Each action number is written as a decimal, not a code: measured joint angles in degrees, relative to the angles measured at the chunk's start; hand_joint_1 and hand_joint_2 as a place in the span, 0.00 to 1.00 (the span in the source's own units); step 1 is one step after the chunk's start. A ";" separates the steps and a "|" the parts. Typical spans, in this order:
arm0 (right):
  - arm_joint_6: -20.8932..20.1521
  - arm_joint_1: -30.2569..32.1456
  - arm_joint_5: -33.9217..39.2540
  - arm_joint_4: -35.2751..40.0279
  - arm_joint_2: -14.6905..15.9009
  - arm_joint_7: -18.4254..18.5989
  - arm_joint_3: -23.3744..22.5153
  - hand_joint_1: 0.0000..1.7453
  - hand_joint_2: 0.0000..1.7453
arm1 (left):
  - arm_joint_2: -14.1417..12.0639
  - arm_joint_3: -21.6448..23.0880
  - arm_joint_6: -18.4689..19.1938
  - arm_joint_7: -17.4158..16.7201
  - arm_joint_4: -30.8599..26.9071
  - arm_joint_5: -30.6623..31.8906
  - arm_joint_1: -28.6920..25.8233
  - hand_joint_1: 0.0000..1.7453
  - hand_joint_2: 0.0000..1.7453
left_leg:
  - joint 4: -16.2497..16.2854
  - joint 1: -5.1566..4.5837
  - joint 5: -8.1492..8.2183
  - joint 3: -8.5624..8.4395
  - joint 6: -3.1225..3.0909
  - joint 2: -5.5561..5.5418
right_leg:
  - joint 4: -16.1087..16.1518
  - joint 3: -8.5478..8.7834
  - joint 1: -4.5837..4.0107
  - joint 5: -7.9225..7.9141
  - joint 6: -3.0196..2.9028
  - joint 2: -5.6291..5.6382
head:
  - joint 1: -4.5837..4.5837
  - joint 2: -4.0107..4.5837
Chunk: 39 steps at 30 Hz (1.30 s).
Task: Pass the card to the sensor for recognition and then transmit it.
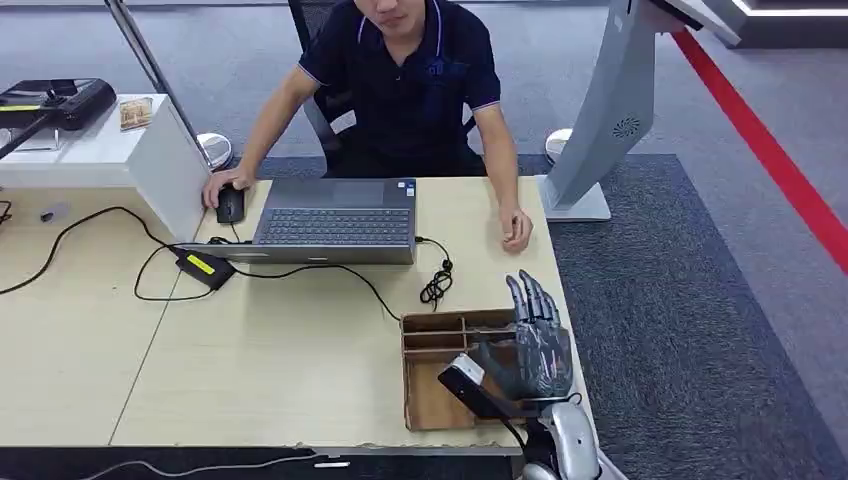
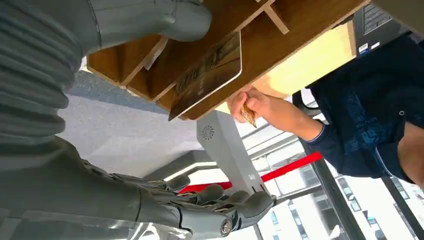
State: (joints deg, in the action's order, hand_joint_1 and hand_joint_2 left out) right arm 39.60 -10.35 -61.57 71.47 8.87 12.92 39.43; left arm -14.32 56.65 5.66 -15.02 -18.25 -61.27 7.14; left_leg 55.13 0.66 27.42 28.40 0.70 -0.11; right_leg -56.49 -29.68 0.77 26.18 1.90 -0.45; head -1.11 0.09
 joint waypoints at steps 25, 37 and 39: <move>0.09 0.03 -0.13 -0.68 0.00 -0.02 -0.44 0.20 1.00 | 0.00 0.00 0.00 0.02 0.05 0.07 0.00 0.00 0.00 | 0.00 0.00 0.00 0.00 0.00 0.00 | 0.00 -0.01 0.00 0.00 0.00 0.00 | 0.00 0.00; 0.09 0.04 -0.13 -0.70 0.02 0.11 -0.46 0.24 1.00 | -0.11 0.00 0.00 0.02 0.05 0.09 0.00 0.00 0.00 | 0.00 0.00 0.00 0.00 0.00 0.00 | 0.00 -0.01 0.00 0.00 0.00 0.00 | 0.00 0.00; 0.09 0.04 -0.13 -0.70 0.02 0.11 -0.46 0.24 1.00 | -0.13 0.00 0.00 0.02 0.05 0.09 0.00 0.00 0.00 | 0.00 0.00 0.00 0.00 0.00 0.00 | 0.00 -0.01 0.00 0.00 0.00 0.00 | 0.00 0.00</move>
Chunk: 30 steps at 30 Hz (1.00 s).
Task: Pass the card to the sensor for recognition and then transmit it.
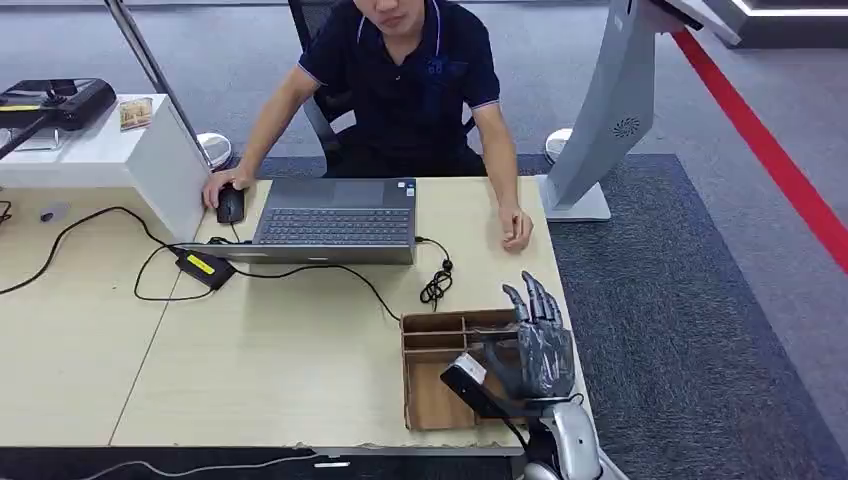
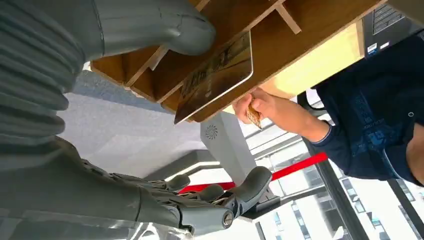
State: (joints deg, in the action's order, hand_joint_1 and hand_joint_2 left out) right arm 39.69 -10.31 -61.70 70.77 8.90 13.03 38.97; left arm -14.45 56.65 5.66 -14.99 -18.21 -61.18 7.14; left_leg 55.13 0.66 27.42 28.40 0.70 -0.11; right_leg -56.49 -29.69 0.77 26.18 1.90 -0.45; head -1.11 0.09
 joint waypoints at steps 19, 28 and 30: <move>0.00 0.01 -0.20 0.00 0.04 0.17 -0.02 0.25 1.00 | 0.00 0.02 0.07 0.00 0.02 0.24 0.00 0.00 0.00 | 0.00 0.00 0.00 -0.01 0.00 0.00 | 0.00 0.00 0.00 0.00 0.00 0.00 | 0.00 0.00; 0.00 0.03 -0.50 0.00 0.04 0.17 -0.04 0.31 1.00 | 0.00 0.00 0.07 0.00 0.02 0.31 0.00 0.00 0.00 | 0.00 0.00 0.00 -0.01 0.00 0.00 | 0.00 0.00 0.00 0.00 0.00 0.00 | 0.00 0.00; 0.00 0.03 -0.50 0.00 0.04 0.17 -0.04 0.32 1.00 | 0.00 0.00 0.07 0.00 0.02 0.31 0.00 0.00 0.00 | 0.00 0.00 0.00 -0.01 0.00 0.00 | 0.00 0.00 0.00 0.00 0.00 0.00 | 0.00 0.00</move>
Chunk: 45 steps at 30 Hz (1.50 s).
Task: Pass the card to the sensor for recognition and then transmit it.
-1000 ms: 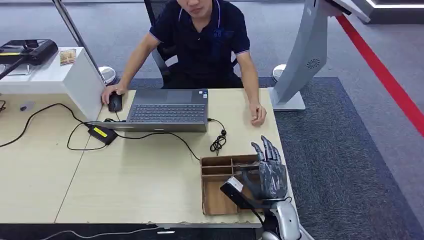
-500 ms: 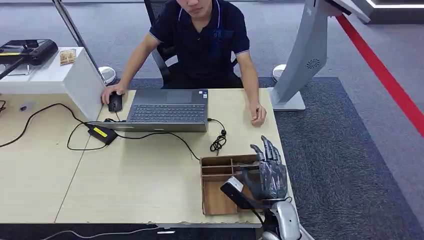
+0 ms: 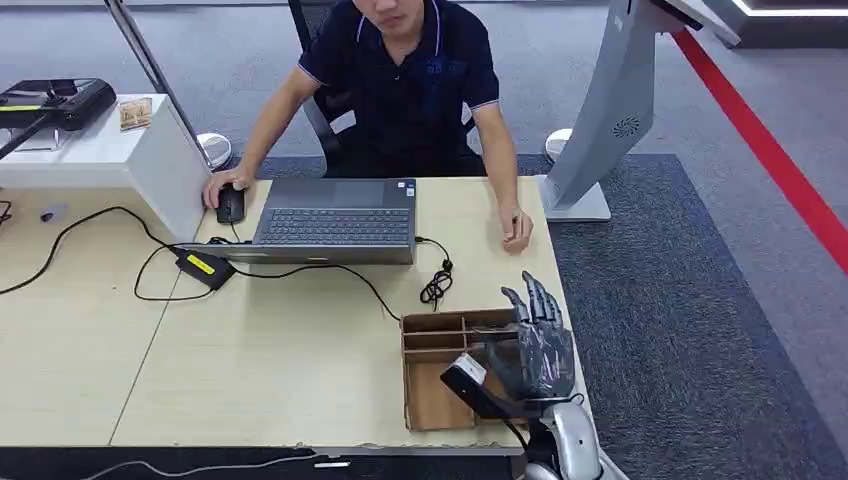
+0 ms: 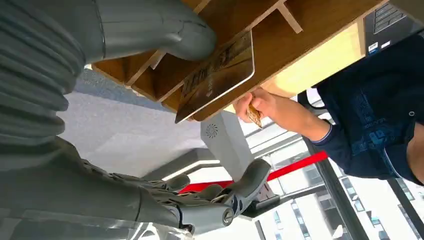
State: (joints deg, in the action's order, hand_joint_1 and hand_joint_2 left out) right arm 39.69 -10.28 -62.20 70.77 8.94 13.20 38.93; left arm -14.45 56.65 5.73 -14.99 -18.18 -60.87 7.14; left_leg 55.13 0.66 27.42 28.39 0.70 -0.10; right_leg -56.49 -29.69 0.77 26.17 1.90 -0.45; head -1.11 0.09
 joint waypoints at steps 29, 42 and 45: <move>0.00 0.00 0.00 0.00 0.02 0.17 0.00 0.48 1.00 | 0.00 0.00 0.20 0.04 0.00 0.11 0.00 0.00 0.00 | 0.00 0.00 0.00 0.00 0.00 0.00 | 0.00 0.00 0.00 0.00 0.00 0.00 | 0.00 0.00; -0.02 0.00 0.00 0.00 0.02 0.17 0.00 0.46 1.00 | 0.00 0.00 0.20 0.04 0.02 0.11 0.00 0.00 0.00 | 0.00 0.00 0.00 0.00 0.00 0.00 | 0.00 0.00 0.00 0.00 0.00 0.00 | 0.00 0.00; -0.02 0.00 0.00 0.00 0.02 0.17 0.00 0.48 1.00 | 0.00 0.00 0.20 0.04 0.02 0.11 0.00 0.00 0.00 | 0.00 0.00 0.00 0.00 0.00 0.00 | 0.00 0.00 0.00 0.00 0.00 0.00 | 0.00 0.00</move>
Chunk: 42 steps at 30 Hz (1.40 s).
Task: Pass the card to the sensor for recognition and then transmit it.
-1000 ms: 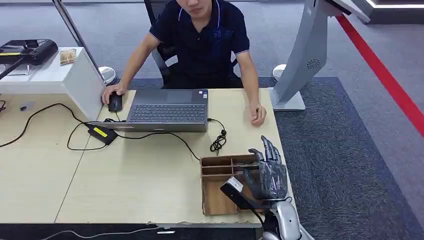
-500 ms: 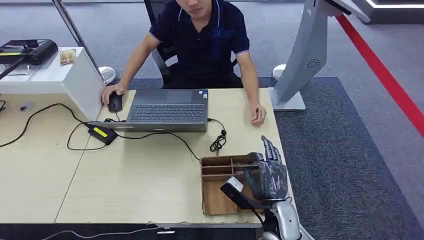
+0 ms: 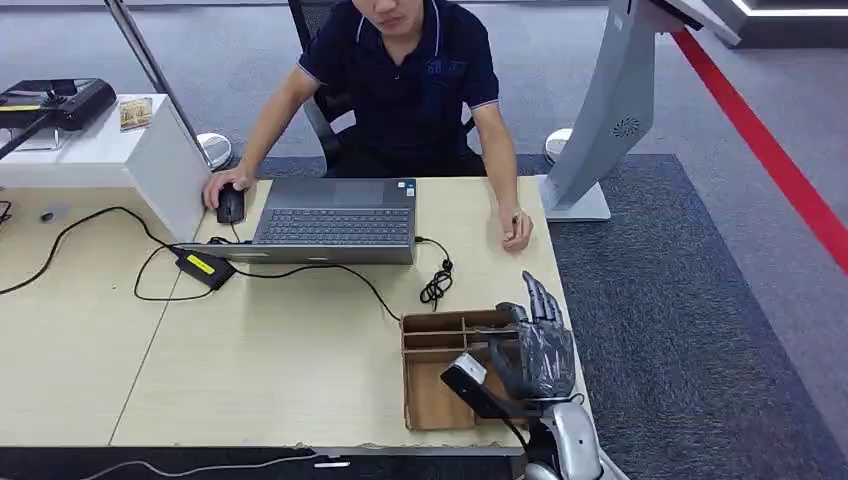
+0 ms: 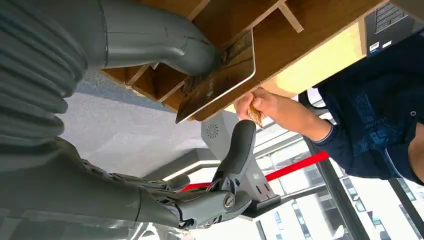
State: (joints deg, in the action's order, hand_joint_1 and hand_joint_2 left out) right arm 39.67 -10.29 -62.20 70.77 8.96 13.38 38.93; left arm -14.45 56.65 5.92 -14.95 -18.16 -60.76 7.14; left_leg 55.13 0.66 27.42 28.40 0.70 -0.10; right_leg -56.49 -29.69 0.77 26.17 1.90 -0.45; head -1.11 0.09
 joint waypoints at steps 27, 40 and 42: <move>-0.07 0.31 0.35 -0.17 -0.02 0.00 0.02 1.00 1.00 | 0.00 0.00 0.00 0.00 0.00 -0.09 0.00 0.00 0.00 | 0.00 0.00 0.00 0.00 0.00 0.00 | 0.00 0.00 0.00 0.00 0.00 0.00 | 0.02 0.00; 0.09 2.11 0.17 1.71 -0.07 -2.45 -2.06 1.00 1.00 | 0.00 0.00 -0.33 0.00 0.00 -0.07 -0.02 0.00 0.00 | 0.00 0.00 0.00 0.00 0.00 0.00 | 0.01 0.00 0.00 0.00 0.00 0.00 | 0.00 0.02; 0.11 3.24 0.13 3.41 -0.24 -3.83 -3.70 1.00 1.00 | 0.00 0.00 -0.50 0.00 0.00 -0.09 -0.03 0.00 0.00 | 0.00 0.00 0.01 0.01 0.00 0.00 | 0.01 -0.01 0.00 0.00 0.00 0.00 | 0.00 0.00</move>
State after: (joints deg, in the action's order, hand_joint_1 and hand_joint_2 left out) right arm 39.78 -7.04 -62.07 74.19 8.72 9.55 35.23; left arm -14.45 56.65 5.42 -14.95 -18.16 -60.85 7.11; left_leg 55.13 0.66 27.43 28.41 0.70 -0.11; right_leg -56.48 -29.70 0.77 26.18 1.90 -0.45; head -1.11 0.09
